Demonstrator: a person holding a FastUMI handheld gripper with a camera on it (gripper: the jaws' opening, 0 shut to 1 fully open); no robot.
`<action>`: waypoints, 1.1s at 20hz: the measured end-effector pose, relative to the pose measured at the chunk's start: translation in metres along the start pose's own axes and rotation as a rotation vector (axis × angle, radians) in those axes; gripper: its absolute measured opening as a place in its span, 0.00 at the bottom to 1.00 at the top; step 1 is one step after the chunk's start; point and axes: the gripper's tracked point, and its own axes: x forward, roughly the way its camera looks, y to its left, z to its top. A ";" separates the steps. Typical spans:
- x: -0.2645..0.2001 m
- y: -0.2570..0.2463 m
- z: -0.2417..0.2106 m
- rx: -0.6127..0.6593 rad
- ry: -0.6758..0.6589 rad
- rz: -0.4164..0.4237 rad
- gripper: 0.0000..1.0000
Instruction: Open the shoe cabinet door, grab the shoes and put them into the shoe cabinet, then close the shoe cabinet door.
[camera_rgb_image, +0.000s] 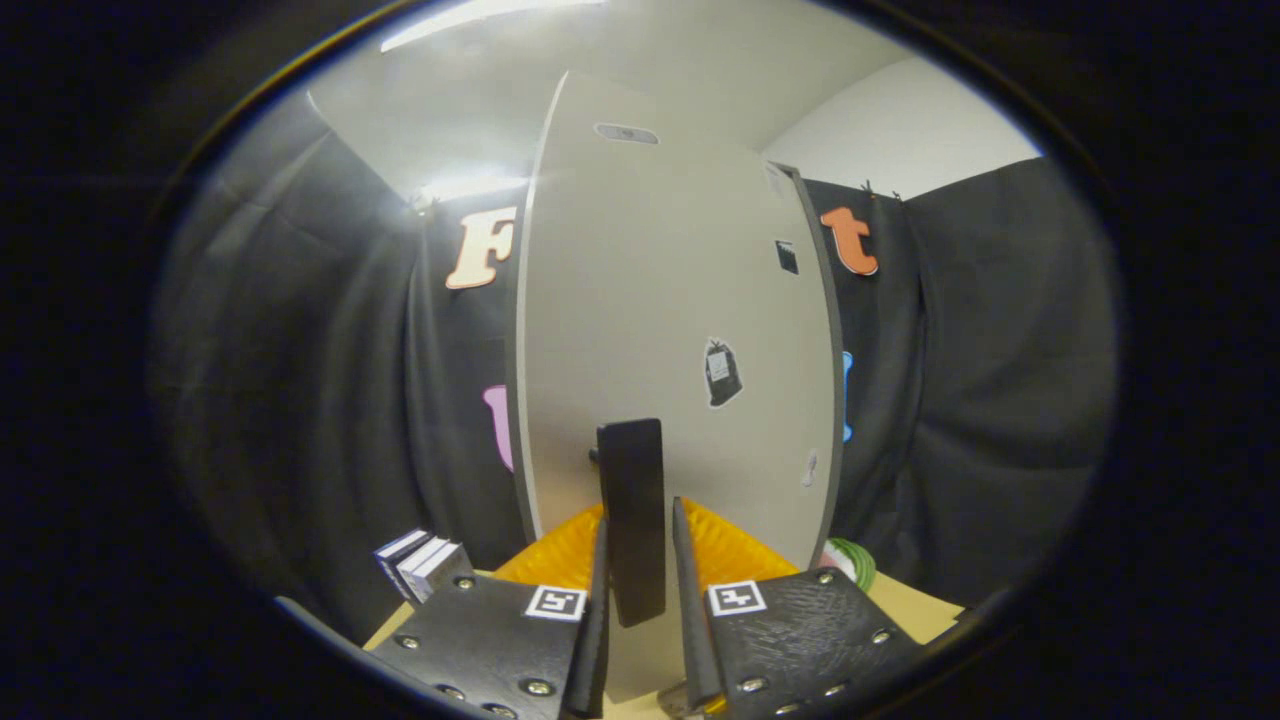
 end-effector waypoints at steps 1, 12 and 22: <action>-0.007 -0.007 0.001 -0.002 0.000 0.002 0.30; -0.075 -0.123 0.021 -0.011 0.016 -0.066 0.30; -0.090 -0.238 0.028 0.016 0.001 -0.185 0.23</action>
